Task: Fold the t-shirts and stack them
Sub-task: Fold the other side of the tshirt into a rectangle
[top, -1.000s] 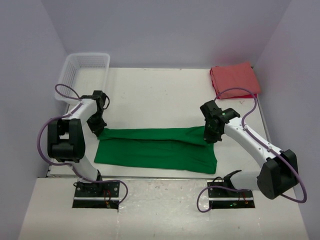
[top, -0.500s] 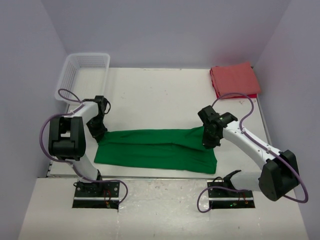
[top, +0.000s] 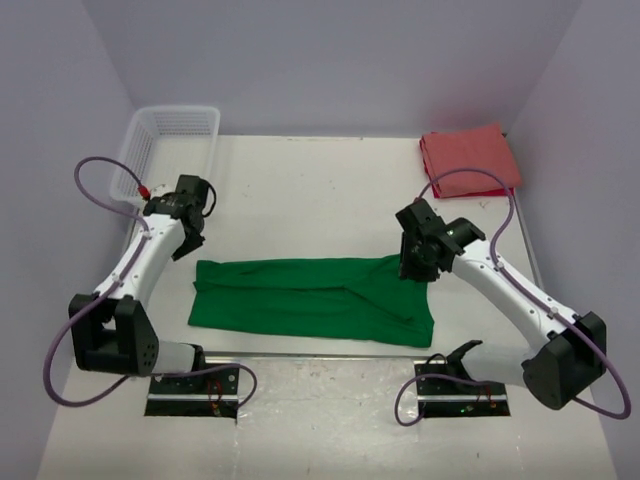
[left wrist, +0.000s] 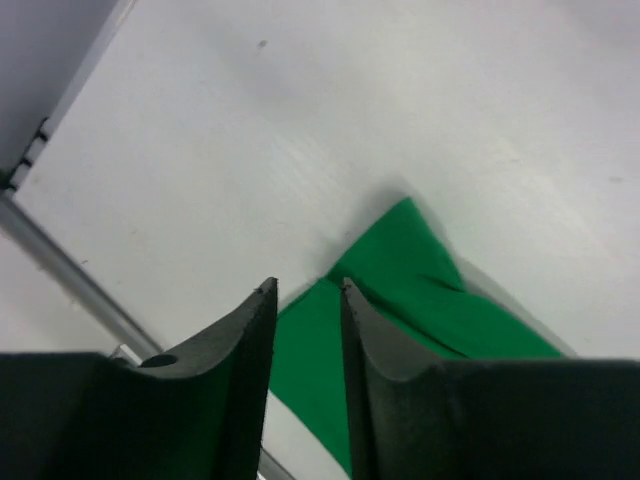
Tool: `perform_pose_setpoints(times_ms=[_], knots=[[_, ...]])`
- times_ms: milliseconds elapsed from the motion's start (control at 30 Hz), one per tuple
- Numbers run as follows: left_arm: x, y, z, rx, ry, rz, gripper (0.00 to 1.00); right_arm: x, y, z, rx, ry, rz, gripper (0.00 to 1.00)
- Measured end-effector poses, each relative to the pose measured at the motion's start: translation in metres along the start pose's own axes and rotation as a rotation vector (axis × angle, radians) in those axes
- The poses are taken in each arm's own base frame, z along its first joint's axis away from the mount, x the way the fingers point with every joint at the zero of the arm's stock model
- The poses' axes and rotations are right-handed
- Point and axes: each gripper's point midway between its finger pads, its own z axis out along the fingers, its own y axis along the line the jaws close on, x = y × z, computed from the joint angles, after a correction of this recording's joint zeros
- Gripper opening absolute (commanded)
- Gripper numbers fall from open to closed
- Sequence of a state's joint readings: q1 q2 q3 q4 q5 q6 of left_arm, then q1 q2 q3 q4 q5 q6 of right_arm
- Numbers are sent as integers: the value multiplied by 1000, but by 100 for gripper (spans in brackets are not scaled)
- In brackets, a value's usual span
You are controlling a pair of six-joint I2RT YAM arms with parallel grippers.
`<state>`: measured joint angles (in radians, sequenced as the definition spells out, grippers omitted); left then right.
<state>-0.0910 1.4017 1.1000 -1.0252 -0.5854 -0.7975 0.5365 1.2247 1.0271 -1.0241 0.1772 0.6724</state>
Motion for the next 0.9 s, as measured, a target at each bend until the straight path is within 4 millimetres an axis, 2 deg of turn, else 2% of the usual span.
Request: perform_pose_setpoints(times_ms=[33, 167, 267, 367, 467, 700, 900], knots=[[-7, -9, -11, 73, -34, -13, 0, -9, 3, -1, 8, -14, -11, 0], [-5, -47, -19, 263, 8, 8, 0, -39, 23, 13, 37, -21, -36, 0], [13, -86, -2, 351, 121, 68, 0, -52, 38, 35, 40, -8, -53, 0], [37, -106, 19, 367, 231, 122, 0, -52, 45, 51, 42, 21, -73, 0], [46, -109, 26, 369, 275, 140, 0, -52, 46, 58, 47, 39, -81, 0], [41, -104, 30, 359, 281, 120, 0, -60, 29, 76, 83, 86, -28, 0], [49, -96, 33, 343, 296, 147, 0, -61, 24, 94, 102, 131, -22, 0]])
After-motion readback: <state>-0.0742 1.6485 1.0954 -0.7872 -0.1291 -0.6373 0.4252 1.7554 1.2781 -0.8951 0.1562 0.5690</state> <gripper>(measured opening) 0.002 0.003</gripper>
